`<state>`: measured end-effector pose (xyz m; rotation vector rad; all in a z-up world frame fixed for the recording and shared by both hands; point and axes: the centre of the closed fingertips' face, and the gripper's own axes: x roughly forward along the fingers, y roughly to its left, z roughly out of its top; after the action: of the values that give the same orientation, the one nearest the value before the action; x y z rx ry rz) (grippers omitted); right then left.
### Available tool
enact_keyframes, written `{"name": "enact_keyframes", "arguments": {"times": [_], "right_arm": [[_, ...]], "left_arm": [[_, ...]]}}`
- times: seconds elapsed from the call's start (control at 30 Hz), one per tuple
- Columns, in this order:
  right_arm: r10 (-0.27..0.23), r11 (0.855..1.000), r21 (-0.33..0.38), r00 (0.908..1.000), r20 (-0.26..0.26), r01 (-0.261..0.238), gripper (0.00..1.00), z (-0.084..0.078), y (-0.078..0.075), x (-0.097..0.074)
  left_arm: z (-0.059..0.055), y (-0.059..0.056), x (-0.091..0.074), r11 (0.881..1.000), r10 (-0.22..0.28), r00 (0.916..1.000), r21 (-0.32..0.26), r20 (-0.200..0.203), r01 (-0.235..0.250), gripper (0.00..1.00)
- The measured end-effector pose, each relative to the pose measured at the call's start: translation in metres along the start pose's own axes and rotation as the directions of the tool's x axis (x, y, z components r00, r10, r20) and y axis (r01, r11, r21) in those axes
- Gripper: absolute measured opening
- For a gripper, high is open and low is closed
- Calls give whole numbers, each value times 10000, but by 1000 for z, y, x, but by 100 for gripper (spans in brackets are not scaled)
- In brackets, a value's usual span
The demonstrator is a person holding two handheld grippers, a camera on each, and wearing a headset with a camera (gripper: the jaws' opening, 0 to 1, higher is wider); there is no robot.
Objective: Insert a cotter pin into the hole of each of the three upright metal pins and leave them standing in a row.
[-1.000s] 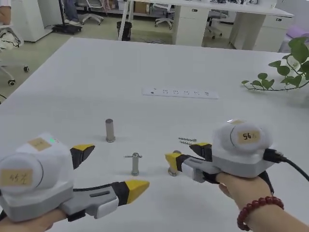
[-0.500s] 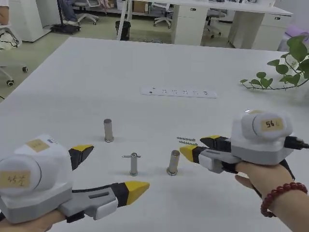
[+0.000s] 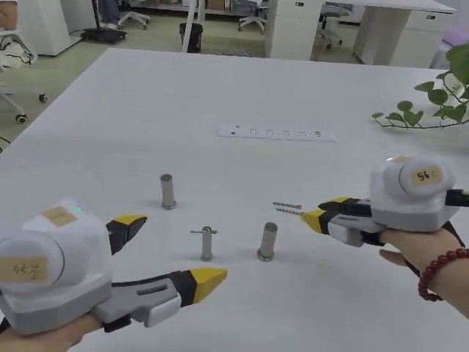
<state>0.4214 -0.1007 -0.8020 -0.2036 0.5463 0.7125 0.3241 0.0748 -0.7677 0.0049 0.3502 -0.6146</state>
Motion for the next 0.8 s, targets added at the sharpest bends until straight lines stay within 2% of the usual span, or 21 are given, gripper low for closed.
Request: {"name": "enact_keyframes", "arguments": {"times": [0.2, 0.33, 0.57, 0.8], "right_arm": [[291, 9976, -611, 9980, -569, -326, 19, -12, -8, 16], [336, 9966, -719, 9959, -842, -397, 18, -19, -14, 25], [523, 9943, -861, 9920, -1150, -624, 17, -21, -20, 38], [671, 9879, -1283, 9860, -1525, -871, 16, -19, -25, 50]], "left_arm": [[-1, 2, 1, 10000, 48, 10000, 24, 8, -48, 82], [-1, 3, 0, 9999, 116, 9999, 28, -11, -116, 81], [-3, 3, 0, 9999, 162, 9998, 54, -90, -162, 81], [-6, 1, 1, 9998, -38, 9997, 208, -240, 43, 80]]}}
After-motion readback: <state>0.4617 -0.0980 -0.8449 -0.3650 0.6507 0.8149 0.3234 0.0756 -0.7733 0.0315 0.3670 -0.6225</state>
